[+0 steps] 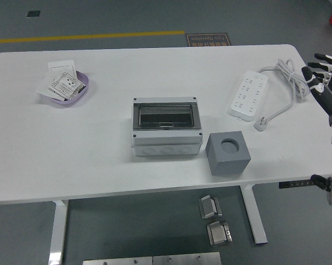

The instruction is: Pick up the cylinder from the cube,place it in the box,flap close box

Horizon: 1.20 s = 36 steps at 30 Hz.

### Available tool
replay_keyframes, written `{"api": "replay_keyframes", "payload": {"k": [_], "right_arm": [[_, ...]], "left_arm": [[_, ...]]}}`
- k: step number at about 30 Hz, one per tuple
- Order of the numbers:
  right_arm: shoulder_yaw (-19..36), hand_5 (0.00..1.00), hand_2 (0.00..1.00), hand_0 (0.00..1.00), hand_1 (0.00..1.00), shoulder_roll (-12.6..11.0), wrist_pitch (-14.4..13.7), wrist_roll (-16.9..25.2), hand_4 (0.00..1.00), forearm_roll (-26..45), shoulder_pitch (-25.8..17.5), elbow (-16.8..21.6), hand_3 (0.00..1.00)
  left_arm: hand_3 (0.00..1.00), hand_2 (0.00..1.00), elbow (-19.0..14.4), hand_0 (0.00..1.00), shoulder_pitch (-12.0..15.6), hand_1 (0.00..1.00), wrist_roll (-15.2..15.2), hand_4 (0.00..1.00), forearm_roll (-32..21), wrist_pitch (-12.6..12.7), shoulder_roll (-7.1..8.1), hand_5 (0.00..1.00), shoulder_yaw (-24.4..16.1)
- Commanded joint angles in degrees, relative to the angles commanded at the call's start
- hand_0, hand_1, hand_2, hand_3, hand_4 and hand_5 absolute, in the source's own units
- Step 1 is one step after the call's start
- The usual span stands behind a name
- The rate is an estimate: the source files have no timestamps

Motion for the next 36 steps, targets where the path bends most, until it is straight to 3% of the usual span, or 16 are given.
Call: {"api": "replay_keyframes", "payload": {"k": [36], "right_arm": [[0.8, 0.574, 0.612, 0.569, 0.532, 0.0, -0.3, 0.1, 0.977, -0.3, -0.1, 0.0, 0.678]], "left_arm": [[0.591, 0.558, 0.0, 0.632, -0.1, 0.611, 0.1, 0.668, 0.6, 0.0, -0.25, 0.285, -0.5]]}}
